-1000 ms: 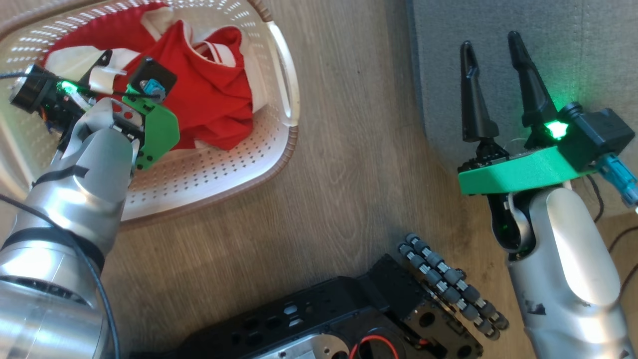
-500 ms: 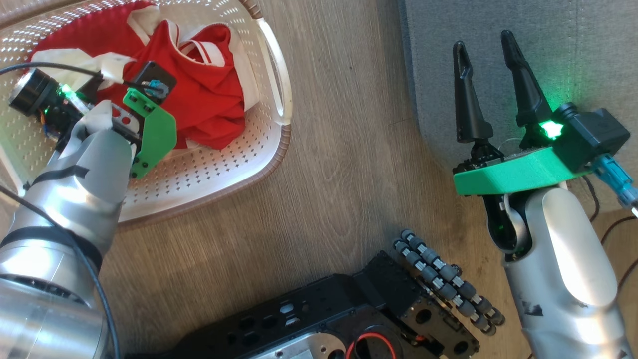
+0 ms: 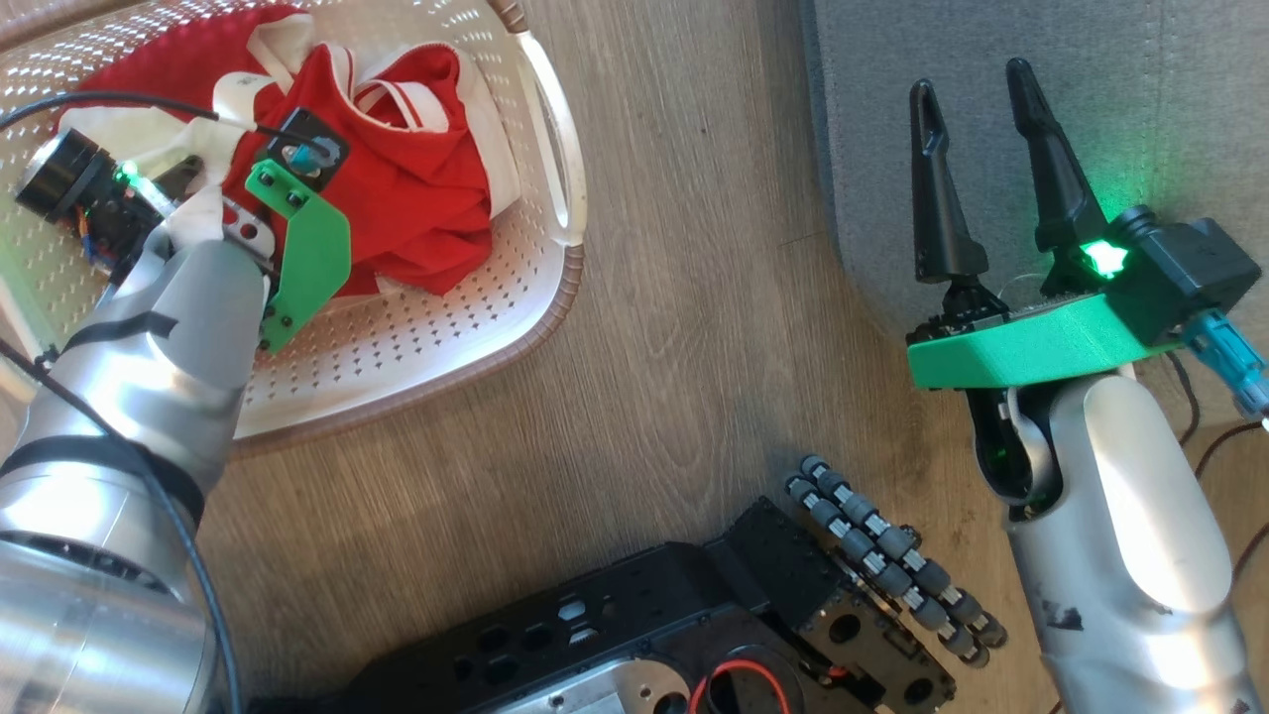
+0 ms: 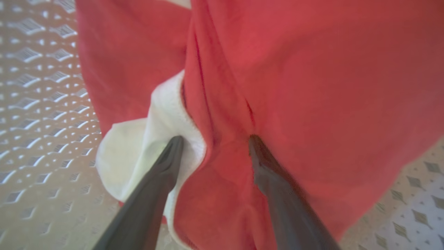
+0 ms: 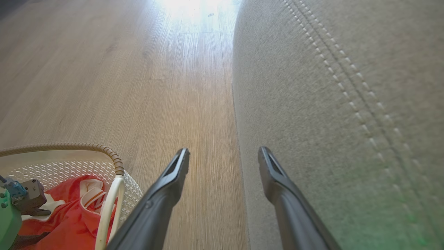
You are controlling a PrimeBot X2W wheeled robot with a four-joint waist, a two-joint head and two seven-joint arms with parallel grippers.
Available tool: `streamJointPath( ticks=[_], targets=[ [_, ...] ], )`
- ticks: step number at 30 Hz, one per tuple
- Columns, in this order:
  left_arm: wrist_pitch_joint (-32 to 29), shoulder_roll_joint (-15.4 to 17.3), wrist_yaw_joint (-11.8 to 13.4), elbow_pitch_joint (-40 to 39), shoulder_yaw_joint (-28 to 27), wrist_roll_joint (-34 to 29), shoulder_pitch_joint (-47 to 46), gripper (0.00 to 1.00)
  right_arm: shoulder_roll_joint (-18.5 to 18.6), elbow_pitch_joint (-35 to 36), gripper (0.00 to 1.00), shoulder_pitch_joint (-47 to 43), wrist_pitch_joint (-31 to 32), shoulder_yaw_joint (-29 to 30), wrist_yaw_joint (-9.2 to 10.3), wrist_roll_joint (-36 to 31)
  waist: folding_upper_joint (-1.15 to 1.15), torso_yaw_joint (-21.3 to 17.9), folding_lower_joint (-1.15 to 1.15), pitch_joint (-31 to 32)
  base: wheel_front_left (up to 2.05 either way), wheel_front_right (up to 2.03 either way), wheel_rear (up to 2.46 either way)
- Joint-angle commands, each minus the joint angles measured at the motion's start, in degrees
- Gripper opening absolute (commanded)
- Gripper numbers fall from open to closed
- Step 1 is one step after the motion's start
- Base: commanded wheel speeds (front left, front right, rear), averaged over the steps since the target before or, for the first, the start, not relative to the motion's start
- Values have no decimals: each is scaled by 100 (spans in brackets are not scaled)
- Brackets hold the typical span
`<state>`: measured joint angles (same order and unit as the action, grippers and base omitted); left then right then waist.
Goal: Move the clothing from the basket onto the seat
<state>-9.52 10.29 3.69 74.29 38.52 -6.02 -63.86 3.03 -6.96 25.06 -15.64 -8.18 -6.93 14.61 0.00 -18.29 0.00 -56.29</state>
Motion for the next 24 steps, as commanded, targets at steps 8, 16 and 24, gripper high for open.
streamJointPath(
  ticks=[8, 16, 24],
  targets=[
    [-302, 3, -179, -34, -128, 231, 15, 22, -15, -132, 100, -360, 64, -132, -56, 46, 0, 42, 0, -78, 0, 0, 0],
    [-297, -1, 107, -33, -200, 397, 31, 0, -15, -165, 100, -250, 64, -214, -56, 96, 0, 36, 0, -71, 0, 0, 0],
    [-35, 71, 289, -33, -234, 517, 104, 0, -15, -171, 100, -95, 64, -225, -56, 20, 0, -53, 0, 145, 0, 0, 0]
  ],
)
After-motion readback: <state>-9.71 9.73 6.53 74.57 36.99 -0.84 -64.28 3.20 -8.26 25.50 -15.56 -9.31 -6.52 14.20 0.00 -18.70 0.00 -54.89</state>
